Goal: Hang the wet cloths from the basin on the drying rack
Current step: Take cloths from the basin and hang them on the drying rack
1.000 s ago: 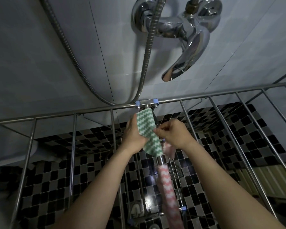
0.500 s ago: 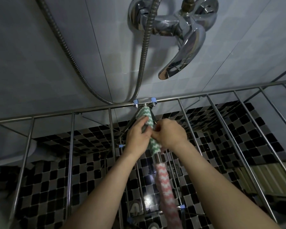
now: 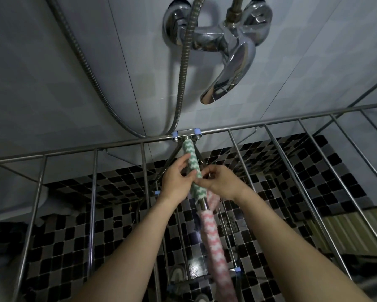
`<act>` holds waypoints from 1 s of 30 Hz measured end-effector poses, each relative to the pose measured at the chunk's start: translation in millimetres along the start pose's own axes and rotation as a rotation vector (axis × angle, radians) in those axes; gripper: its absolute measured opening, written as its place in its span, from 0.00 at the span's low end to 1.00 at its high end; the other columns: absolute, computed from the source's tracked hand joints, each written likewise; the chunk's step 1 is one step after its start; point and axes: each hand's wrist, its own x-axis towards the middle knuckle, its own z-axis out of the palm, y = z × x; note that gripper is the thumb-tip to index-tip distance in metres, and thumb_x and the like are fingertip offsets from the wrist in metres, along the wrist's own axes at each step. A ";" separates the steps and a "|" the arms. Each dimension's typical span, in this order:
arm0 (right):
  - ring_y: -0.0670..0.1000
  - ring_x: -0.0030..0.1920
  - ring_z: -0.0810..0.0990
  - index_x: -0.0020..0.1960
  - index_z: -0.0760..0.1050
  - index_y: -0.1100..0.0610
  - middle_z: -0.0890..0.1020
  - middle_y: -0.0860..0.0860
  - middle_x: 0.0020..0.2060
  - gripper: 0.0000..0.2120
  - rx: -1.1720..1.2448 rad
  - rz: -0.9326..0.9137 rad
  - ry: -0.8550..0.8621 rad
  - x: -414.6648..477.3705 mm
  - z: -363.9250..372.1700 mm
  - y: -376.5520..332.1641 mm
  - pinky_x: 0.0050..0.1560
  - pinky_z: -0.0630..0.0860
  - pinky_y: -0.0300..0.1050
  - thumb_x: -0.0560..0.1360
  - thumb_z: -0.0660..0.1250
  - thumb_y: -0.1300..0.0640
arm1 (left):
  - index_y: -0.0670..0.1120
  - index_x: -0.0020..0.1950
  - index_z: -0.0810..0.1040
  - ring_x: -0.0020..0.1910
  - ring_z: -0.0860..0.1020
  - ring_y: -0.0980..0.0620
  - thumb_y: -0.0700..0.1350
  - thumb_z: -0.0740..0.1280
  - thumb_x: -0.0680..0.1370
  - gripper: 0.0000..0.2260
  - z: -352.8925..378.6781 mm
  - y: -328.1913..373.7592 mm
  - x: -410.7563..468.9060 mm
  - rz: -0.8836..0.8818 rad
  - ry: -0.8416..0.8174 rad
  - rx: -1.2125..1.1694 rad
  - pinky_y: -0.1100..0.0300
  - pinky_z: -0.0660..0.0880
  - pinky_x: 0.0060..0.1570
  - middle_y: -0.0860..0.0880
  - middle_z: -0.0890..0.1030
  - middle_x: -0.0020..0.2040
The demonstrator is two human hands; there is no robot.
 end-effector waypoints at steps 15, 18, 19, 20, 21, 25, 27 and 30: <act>0.48 0.33 0.81 0.62 0.77 0.57 0.83 0.54 0.37 0.26 0.909 -0.359 0.035 -128.1 -52.5 -18.3 0.30 0.79 0.37 0.64 0.73 0.64 | 0.50 0.40 0.82 0.38 0.79 0.57 0.46 0.69 0.75 0.05 10.3 70.7 -120.7 0.218 -0.117 -0.240 0.65 0.74 0.39 0.53 0.82 0.37; 0.46 0.31 0.78 0.63 0.76 0.57 0.83 0.56 0.40 0.25 0.804 -0.362 0.134 -144.3 -46.4 -12.0 0.26 0.73 0.36 0.67 0.72 0.64 | 0.48 0.42 0.82 0.41 0.79 0.48 0.45 0.67 0.78 0.06 4.4 76.3 -134.5 0.234 -0.075 -0.257 0.53 0.76 0.43 0.44 0.82 0.42; 0.46 0.31 0.78 0.64 0.76 0.56 0.83 0.56 0.40 0.25 0.772 -0.364 0.133 -149.1 -44.5 -10.0 0.26 0.72 0.36 0.67 0.72 0.64 | 0.47 0.43 0.82 0.42 0.80 0.44 0.46 0.67 0.77 0.06 2.6 79.4 -138.9 0.230 -0.076 -0.268 0.50 0.77 0.44 0.41 0.82 0.42; 0.45 0.32 0.79 0.64 0.76 0.54 0.83 0.54 0.40 0.25 0.720 -0.359 0.128 -154.7 -43.3 -7.9 0.28 0.72 0.37 0.67 0.73 0.62 | 0.46 0.43 0.82 0.42 0.80 0.43 0.46 0.67 0.77 0.06 0.6 84.0 -144.3 0.214 -0.080 -0.299 0.48 0.77 0.44 0.41 0.82 0.42; 0.46 0.35 0.80 0.64 0.76 0.53 0.83 0.51 0.39 0.26 0.643 -0.351 0.126 -160.5 -43.2 -5.8 0.32 0.73 0.38 0.67 0.73 0.59 | 0.46 0.43 0.82 0.41 0.80 0.44 0.44 0.67 0.78 0.07 -1.8 88.2 -148.8 0.197 -0.089 -0.331 0.49 0.77 0.43 0.42 0.82 0.40; 0.45 0.51 0.79 0.68 0.72 0.46 0.81 0.44 0.49 0.30 0.227 -0.365 0.073 -186.9 -49.8 -3.4 0.56 0.75 0.40 0.67 0.74 0.48 | 0.49 0.44 0.83 0.40 0.81 0.57 0.42 0.67 0.78 0.06 -10.9 101.3 -168.7 0.313 -0.166 -0.107 0.63 0.75 0.42 0.53 0.83 0.39; 0.39 0.63 0.74 0.69 0.70 0.42 0.78 0.40 0.61 0.31 0.045 -0.445 -0.115 -197.0 -45.3 -12.8 0.63 0.70 0.36 0.69 0.76 0.48 | 0.54 0.43 0.83 0.41 0.80 0.60 0.44 0.69 0.77 0.06 -12.1 108.8 -178.7 0.387 -0.236 0.020 0.66 0.74 0.43 0.55 0.83 0.39; 0.43 0.61 0.78 0.61 0.78 0.50 0.82 0.45 0.57 0.20 -0.103 -0.496 -0.231 -199.6 -30.4 -21.0 0.67 0.71 0.44 0.71 0.75 0.57 | 0.53 0.43 0.83 0.39 0.79 0.60 0.42 0.70 0.76 0.06 -17.8 115.9 -191.1 0.443 -0.287 0.115 0.66 0.74 0.42 0.55 0.81 0.37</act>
